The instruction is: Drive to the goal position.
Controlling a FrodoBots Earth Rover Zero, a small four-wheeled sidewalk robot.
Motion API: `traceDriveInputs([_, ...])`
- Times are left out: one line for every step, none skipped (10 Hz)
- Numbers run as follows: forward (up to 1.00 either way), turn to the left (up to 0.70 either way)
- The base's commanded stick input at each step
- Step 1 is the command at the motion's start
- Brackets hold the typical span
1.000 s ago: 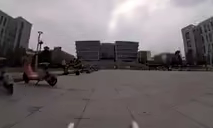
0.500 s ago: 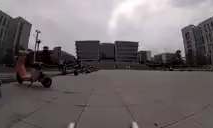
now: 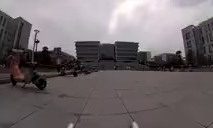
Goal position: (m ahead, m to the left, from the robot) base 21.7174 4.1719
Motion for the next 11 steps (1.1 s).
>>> traceDriveInputs([0.7, 0.0])
traceDriveInputs([0.7, 0.0])
traceDriveInputs([0.7, 0.0])
traceDriveInputs([0.7, 0.0])
traceDriveInputs([0.7, 0.0])
traceDriveInputs([0.7, 0.0])
traceDriveInputs([0.7, 0.15])
traceDriveInputs([0.7, 0.0])
traceDriveInputs([0.7, 0.0])
traceDriveInputs([0.7, 0.0])
traceDriveInputs([0.7, 0.0])
